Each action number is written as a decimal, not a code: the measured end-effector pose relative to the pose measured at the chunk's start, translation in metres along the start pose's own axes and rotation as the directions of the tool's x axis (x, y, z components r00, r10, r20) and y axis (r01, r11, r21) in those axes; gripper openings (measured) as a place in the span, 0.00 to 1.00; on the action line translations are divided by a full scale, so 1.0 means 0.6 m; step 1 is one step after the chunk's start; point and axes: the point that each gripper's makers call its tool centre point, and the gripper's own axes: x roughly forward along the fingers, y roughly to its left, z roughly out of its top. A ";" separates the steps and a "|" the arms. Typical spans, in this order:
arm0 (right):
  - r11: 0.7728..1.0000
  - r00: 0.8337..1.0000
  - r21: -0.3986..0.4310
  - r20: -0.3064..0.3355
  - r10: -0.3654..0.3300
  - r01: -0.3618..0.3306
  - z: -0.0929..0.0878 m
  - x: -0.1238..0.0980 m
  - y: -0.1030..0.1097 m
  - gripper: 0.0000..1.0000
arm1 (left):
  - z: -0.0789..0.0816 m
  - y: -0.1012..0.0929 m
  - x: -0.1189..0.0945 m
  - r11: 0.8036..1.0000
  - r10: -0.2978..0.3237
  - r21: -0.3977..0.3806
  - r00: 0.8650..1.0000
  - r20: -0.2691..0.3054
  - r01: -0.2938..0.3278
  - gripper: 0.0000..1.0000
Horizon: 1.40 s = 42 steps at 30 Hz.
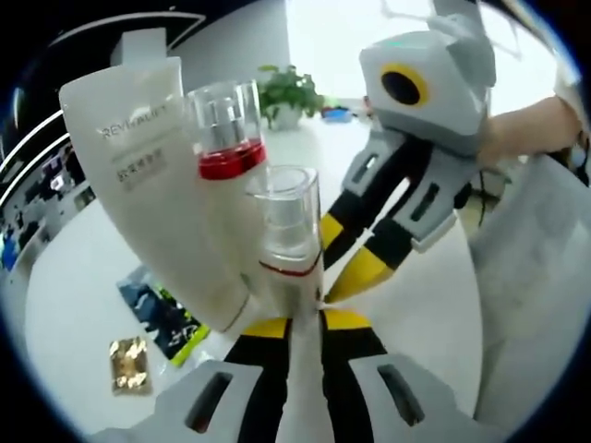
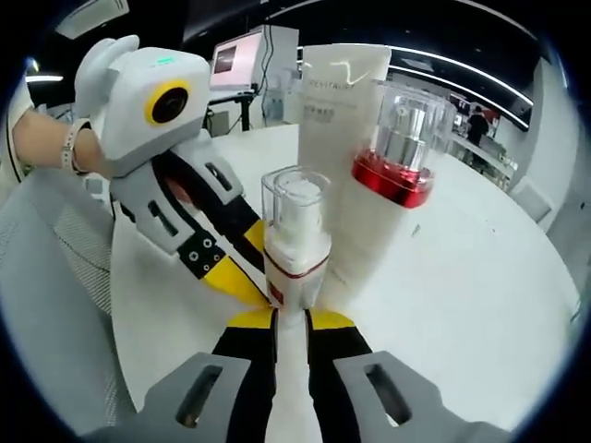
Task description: Arrange the skincare products in the storage area until every visible bottle or jar stands upright without overlapping.
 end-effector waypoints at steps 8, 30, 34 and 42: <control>1.000 1.000 -0.004 -0.003 -0.017 0.017 -0.003 0.001 -0.008 0.10 | 0.002 0.004 0.010 1.000 0.003 -0.011 1.000 -0.004 -0.003 0.10; 1.000 1.000 0.004 -0.013 -0.019 0.019 -0.009 0.006 -0.015 0.10 | 0.000 0.007 0.020 1.000 -0.003 -0.019 1.000 -0.013 0.003 0.10; 1.000 1.000 -0.001 -0.015 -0.019 0.019 -0.009 0.006 -0.015 0.09 | -0.001 0.003 0.021 1.000 -0.013 -0.018 1.000 -0.016 0.012 0.10; 1.000 1.000 -0.001 -0.021 -0.017 0.017 -0.010 0.009 -0.016 0.10 | -0.002 0.003 0.020 1.000 -0.011 -0.018 1.000 -0.018 0.011 0.10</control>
